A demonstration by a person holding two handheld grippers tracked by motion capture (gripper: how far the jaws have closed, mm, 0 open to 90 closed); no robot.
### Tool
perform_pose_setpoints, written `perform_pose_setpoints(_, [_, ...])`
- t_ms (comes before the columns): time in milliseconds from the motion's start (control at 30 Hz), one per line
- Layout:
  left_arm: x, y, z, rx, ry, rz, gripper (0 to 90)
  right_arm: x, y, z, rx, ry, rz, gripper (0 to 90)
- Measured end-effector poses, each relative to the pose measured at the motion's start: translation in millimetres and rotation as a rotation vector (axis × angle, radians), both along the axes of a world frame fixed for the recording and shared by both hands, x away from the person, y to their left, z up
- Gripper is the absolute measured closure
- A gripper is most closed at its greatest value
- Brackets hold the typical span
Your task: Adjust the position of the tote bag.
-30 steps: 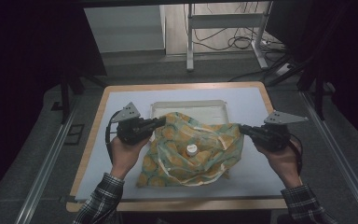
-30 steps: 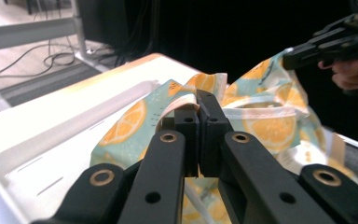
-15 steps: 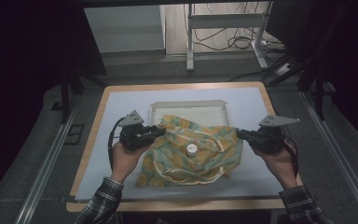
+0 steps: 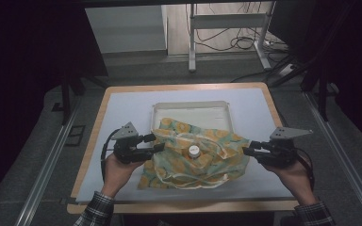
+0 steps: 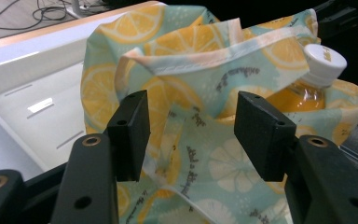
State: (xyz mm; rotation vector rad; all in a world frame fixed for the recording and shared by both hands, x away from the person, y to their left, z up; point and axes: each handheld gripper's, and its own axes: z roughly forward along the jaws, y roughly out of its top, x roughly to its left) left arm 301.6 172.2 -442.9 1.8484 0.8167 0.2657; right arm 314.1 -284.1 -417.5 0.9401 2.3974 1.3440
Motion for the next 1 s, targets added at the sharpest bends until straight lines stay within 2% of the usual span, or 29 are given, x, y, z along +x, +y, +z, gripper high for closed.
perform_pose_setpoints(267, [-9.8,4.4,-4.6,-0.008,0.018,-0.015,41.9,-17.7,-6.6,-2.9,-0.036,0.012,0.024,55.4])
perform_pose_setpoints(533, [-26.1,10.7,-5.4,-0.016,0.028,-0.031,40.4,-31.1,-18.0,-1.3,-0.035,0.014,0.011,54.4])
perform_pose_setpoints(633, [-30.4,10.5,-4.3,-0.01,0.026,-0.039,40.9,-35.7,-19.1,1.9,-0.034,0.007,0.012,56.9])
perform_pose_setpoints(767, [-32.8,7.2,-4.2,-0.025,0.03,-0.056,42.6,-40.8,-16.4,5.8,-0.028,0.0,0.018,62.8])
perform_pose_setpoints(1000, [-39.5,0.5,-6.4,-0.015,0.038,-0.079,43.9,-48.1,1.5,12.1,-0.022,-0.017,0.072,70.7])
